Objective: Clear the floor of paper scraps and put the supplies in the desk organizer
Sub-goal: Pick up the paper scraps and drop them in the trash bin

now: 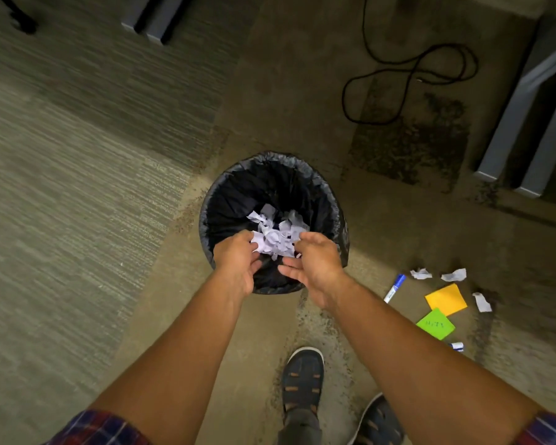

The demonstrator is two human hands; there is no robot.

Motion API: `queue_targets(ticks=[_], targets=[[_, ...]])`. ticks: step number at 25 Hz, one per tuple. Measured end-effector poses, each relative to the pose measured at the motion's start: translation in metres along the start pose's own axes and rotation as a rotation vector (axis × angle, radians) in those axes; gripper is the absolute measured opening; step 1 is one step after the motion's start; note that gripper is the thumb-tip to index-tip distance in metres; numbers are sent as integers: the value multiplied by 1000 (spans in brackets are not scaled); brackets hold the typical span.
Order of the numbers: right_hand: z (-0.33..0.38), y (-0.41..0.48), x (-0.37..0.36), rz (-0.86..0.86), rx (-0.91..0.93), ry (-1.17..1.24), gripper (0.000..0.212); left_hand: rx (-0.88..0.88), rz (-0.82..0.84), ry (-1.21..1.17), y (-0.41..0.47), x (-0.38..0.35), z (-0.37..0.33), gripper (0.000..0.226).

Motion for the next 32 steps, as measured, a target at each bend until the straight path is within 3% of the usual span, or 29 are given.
queue_targets(ticks=[5,9,13,22,26,32], targets=[[9,-18,37,-146,142,-90,18,-256,11,51,-45,-13,-15,9],[11,-32,104,-296,323,-331,18,-355,260,225,-80,-68,11,12],[-4,-24,215,-402,348,-438,24,-413,377,464,-91,-141,73,17],[-41,37,521,-684,175,-805,27,-587,294,1060,-28,-321,229,14],[-44,85,582,-654,234,-925,33,-718,306,1293,5,-379,259,31],[-54,136,591,-551,305,-1154,44,-866,384,1587,40,-416,304,41]])
Point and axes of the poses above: each hand's wrist, its own y-axis towards the middle knuckle, its own x-axis out of the back of the hand, z = x × y, the point moved 8 cm from there along y, towards the middle knuckle, and after that the axes turned 3 degrees about z, right-handed, at the moved point
